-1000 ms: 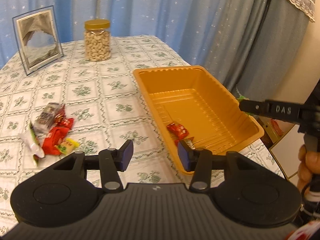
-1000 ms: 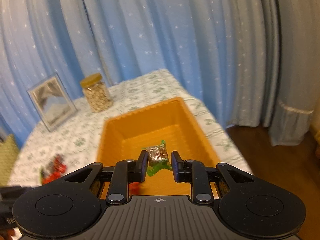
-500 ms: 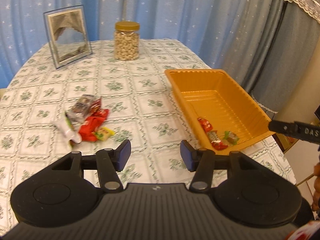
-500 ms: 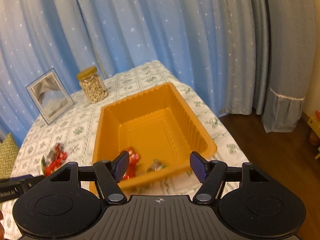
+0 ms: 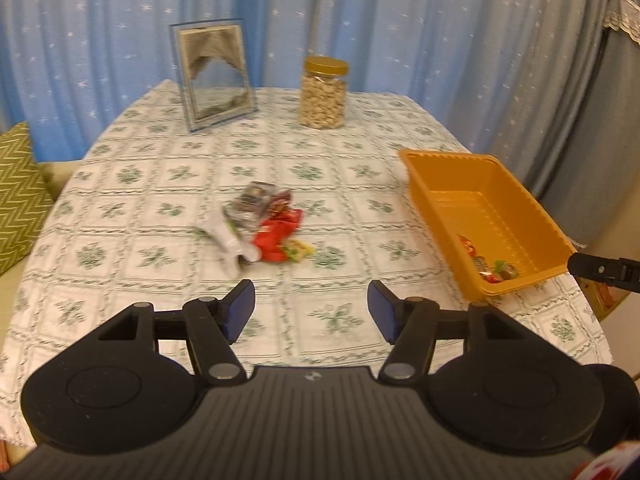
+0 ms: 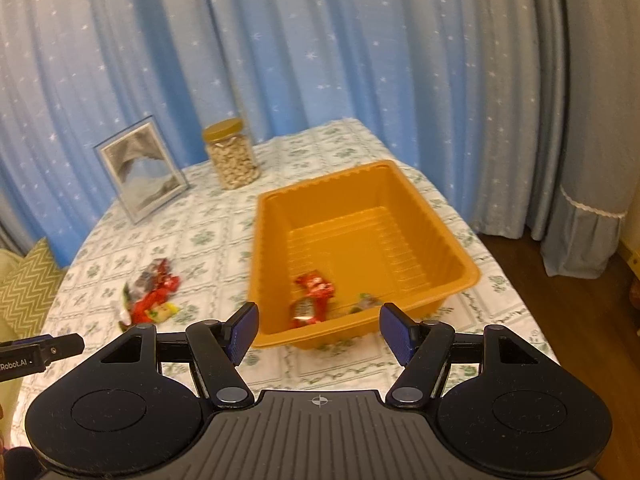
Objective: Organize snacks
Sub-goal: 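Move both grippers back toward the snack pile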
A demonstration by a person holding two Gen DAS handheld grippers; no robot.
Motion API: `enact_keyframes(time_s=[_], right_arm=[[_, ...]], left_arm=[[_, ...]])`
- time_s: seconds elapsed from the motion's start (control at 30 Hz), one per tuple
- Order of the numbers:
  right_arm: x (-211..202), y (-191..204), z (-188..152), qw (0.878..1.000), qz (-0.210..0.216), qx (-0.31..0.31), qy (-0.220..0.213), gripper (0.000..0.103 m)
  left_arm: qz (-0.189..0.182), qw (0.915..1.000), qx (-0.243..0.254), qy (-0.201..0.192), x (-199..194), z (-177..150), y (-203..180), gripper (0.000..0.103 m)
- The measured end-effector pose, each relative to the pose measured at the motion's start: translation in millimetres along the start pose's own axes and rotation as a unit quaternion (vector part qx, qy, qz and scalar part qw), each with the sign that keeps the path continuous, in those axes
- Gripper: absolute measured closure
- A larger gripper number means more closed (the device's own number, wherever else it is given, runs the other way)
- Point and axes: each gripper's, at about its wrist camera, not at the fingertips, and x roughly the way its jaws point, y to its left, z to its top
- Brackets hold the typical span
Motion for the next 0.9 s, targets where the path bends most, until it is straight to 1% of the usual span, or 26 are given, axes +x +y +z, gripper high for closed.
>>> enact_keyframes(time_s=[0.23, 0.5, 0.9], right_arm=[[3.1, 28.3, -1.8, 1.000, 0.017, -0.025, 0.004, 0.036], [12.0, 57.3, -3.3, 0.998, 0.034, -0.054, 0.011, 0.036], [33.1, 90.7, -2.6, 0.995, 0.055, -0.084, 0.021, 0.036]], left_arm=[[0.026, 0.9994, -0.021, -0.008, -11.5, -0.6, 27.0, 0.044], [0.049, 0.9979, -0.039, -0.013, -15.6, 0.7, 51.4, 0.044], [0.076, 0.9955, -0.057, -0.009, -10.4, 2.6, 78.6, 0.041]])
